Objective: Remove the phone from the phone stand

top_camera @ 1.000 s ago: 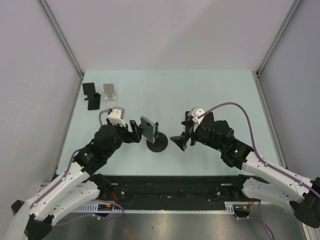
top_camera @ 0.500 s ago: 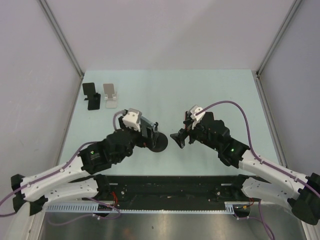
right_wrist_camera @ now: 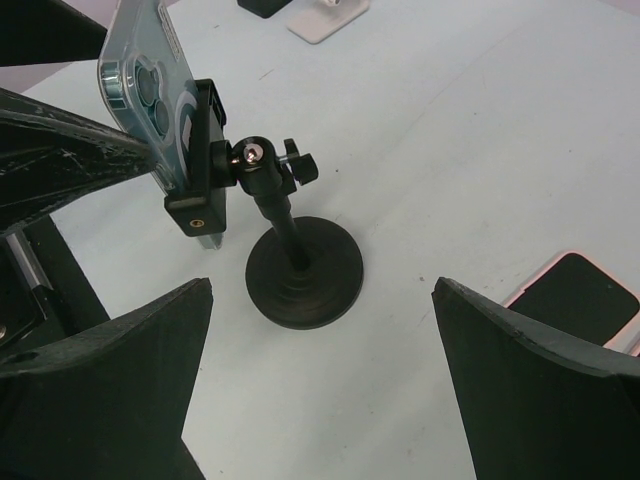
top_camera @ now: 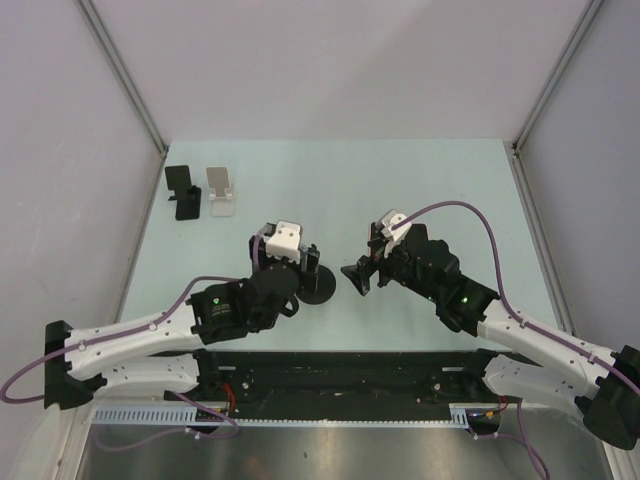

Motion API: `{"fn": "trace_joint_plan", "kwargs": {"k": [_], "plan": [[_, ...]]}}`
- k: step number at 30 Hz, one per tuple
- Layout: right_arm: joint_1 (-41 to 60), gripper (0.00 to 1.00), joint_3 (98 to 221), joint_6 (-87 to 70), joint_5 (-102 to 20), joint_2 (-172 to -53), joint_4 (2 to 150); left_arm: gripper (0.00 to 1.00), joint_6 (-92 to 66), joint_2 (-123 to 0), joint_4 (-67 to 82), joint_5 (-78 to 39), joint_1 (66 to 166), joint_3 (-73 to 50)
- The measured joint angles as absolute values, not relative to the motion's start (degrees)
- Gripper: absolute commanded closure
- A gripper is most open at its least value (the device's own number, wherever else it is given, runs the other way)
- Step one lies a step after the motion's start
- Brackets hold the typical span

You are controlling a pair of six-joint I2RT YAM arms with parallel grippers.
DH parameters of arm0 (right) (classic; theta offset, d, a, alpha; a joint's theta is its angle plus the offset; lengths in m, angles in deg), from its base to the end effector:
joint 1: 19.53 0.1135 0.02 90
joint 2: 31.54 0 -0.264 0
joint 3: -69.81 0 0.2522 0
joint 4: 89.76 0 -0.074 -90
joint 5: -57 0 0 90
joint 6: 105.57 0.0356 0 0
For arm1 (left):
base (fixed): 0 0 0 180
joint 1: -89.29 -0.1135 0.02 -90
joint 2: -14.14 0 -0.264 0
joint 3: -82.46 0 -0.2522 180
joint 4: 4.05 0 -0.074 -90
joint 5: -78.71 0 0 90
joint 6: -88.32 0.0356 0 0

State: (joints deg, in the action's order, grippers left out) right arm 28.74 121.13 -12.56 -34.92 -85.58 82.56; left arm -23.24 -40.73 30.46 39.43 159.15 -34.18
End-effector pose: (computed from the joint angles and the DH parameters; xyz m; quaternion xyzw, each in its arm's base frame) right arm 0.1487 0.1685 0.2954 -0.3055 0.7049 0.2886 0.5714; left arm 0.0962 -0.1823 0.3243 0.1065 0.7922 -0.0890 0.5943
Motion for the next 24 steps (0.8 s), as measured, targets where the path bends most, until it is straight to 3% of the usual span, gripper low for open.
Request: {"fn": "trace_joint_plan", "kwargs": {"k": [7, 17, 24], "plan": [[28.74, 0.03, 121.13, -12.54, -34.98, -85.6, 82.56, 0.23, -24.36, -42.52, 30.42, 39.32, 156.77, -35.1], [28.98, 0.03, 120.92, -12.61, -39.02, -87.96, 84.33, 0.51, -23.77, -36.9, 28.69, 26.64, 146.91, -38.9], [29.9, 0.03, 120.92, -13.22, -43.88, -92.37, 88.73, 0.65, -20.03, -34.17, 27.4, 20.39, 144.12, -39.71]]}}
